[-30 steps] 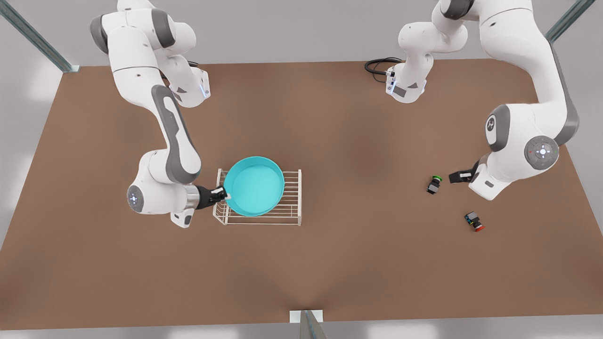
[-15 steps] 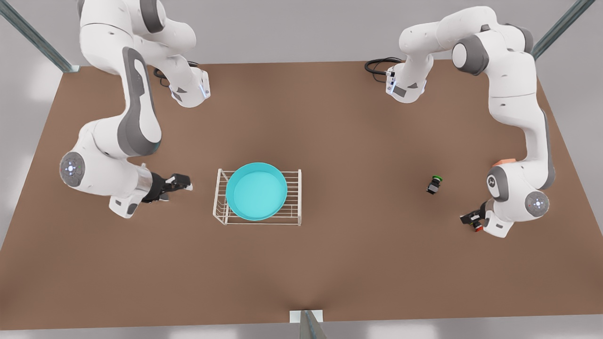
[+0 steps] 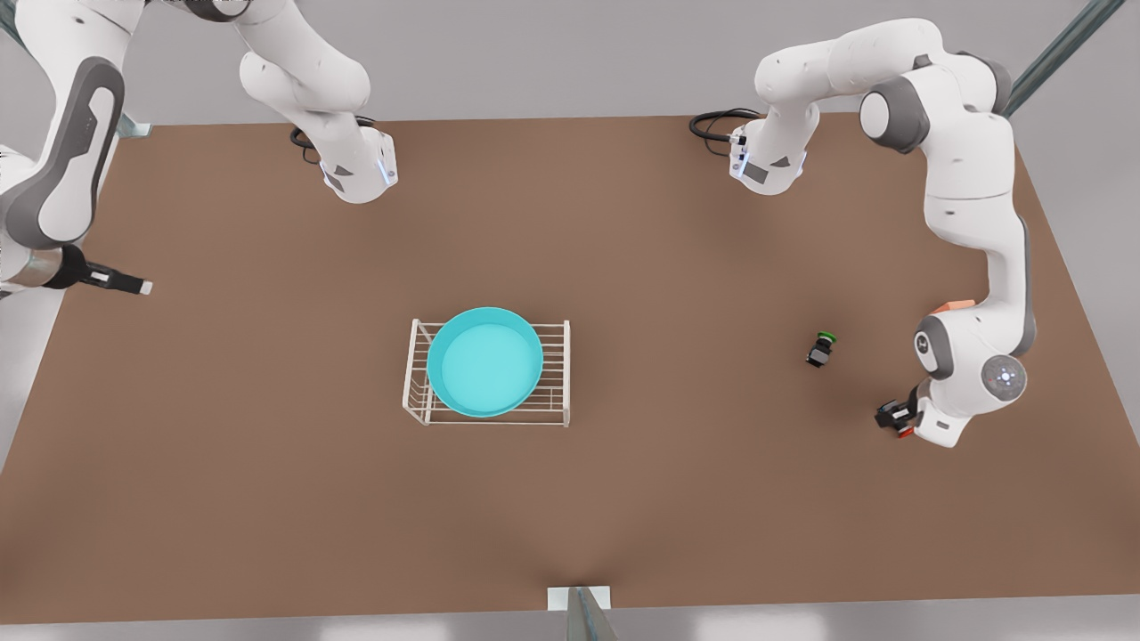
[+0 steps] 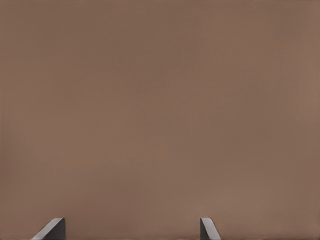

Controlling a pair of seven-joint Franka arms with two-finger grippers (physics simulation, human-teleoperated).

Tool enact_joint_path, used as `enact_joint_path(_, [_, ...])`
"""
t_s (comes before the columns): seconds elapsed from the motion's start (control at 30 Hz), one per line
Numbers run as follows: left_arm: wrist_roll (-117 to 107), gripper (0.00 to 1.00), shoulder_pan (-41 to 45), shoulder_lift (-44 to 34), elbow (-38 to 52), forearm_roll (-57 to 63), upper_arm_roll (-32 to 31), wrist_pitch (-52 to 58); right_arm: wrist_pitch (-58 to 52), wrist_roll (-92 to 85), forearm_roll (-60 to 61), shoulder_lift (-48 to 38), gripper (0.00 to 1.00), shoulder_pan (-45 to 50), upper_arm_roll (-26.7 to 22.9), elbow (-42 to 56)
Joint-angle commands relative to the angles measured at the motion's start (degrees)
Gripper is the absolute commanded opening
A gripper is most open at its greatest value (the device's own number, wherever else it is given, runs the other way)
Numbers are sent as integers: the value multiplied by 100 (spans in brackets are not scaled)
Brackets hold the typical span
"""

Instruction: Place the plate on the shelf with right arm and place the red button switch in the plate with left arm

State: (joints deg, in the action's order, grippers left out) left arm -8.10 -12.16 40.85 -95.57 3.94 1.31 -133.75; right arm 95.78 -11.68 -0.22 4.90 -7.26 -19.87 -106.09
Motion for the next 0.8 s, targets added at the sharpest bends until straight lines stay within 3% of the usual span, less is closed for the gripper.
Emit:
enact_joint_path(0.0, [230, 100, -14, 45, -32, 19, 1, -354, 142, 210, 40, 283, 100, 2071, 44, 115])
enact_joint_path(0.07, [239, 100, -32, 72, -23, 19, 1, -406, 90, 219, 189, 838, 100, 2062, 176, 607])
enact_joint_path(0.2, [248, 100, -40, 133, -23, 19, 1, -477, -94, 166, 163, 811, 100, 1772, 88, 826])
enact_joint_path(0.23, [239, 100, -40, 142, -23, 19, 1, -477, -895, -254, 207, 785, 100, 1351, -17, 1337])
enact_joint_path(0.33, [239, 100, -40, 142, -23, 19, 1, -477, -464, -229, 400, 1162, 100, 1385, 62, 1310])
enact_joint_path(0.43, [239, 100, -40, 142, -23, 19, 1, -477, 300, -19, 409, 1145, 100, 1631, 106, 617])
enact_joint_path(0.47, [239, 94, -40, 142, -23, 19, 1, -477, 643, 26, 409, 882, 100, 1658, 106, 178])
enact_joint_path(0.53, [221, 67, -40, 142, -23, 10, 1, -485, 705, 26, 400, 829, 100, 1658, 106, 89])
enact_joint_path(0.63, [221, 44, -40, 142, -23, 19, 1, -477, 696, 26, 400, 846, 100, 1649, 106, 97])
enact_joint_path(0.77, [230, 42, -23, 107, -6, 19, 1, -424, 696, 17, 400, 864, 100, 1649, 106, 106])
